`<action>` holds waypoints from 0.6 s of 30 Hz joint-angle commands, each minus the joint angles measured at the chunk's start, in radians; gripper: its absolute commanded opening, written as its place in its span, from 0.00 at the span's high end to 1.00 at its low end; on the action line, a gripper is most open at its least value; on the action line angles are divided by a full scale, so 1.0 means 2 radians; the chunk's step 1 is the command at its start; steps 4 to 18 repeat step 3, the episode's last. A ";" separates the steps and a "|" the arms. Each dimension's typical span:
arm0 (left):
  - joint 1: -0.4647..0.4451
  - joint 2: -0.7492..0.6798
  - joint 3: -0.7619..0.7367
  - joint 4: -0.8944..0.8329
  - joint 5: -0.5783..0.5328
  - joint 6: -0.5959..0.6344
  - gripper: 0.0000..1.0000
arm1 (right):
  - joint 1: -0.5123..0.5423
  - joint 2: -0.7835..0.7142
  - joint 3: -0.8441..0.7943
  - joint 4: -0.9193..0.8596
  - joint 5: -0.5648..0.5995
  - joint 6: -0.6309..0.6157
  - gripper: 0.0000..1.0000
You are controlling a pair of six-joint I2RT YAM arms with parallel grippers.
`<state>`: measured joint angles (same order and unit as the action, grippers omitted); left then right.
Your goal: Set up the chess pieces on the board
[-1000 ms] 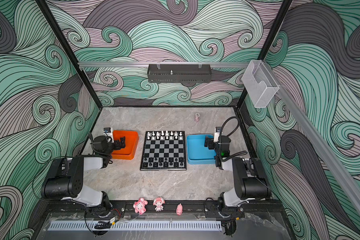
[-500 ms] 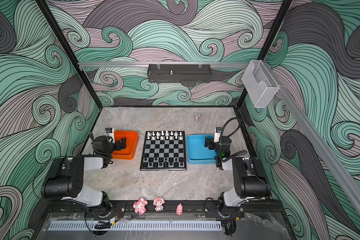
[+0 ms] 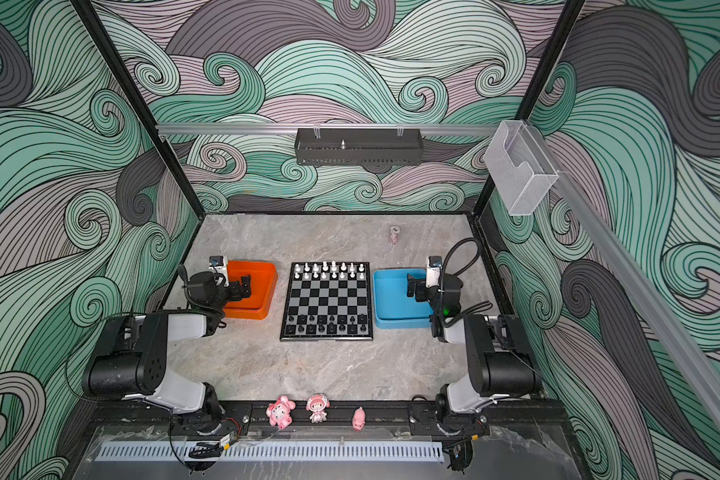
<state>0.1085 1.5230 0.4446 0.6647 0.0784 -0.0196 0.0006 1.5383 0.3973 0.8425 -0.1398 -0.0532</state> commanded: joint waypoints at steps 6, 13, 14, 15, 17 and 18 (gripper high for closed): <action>-0.004 0.004 0.017 -0.006 -0.003 -0.006 0.01 | -0.001 0.000 -0.003 0.016 -0.008 -0.007 0.01; -0.004 0.004 0.017 -0.006 -0.003 -0.006 0.01 | -0.001 0.000 -0.003 0.016 -0.008 -0.007 0.01; -0.004 0.004 0.017 -0.006 -0.003 -0.006 0.01 | -0.001 0.000 -0.003 0.016 -0.008 -0.007 0.01; -0.004 0.004 0.017 -0.006 -0.003 -0.006 0.01 | -0.001 0.000 -0.003 0.016 -0.008 -0.007 0.01; -0.004 0.004 0.017 -0.006 -0.003 -0.006 0.01 | -0.001 0.000 -0.003 0.016 -0.008 -0.007 0.01; -0.004 0.004 0.017 -0.006 -0.003 -0.006 0.01 | -0.001 0.000 -0.003 0.016 -0.008 -0.007 0.01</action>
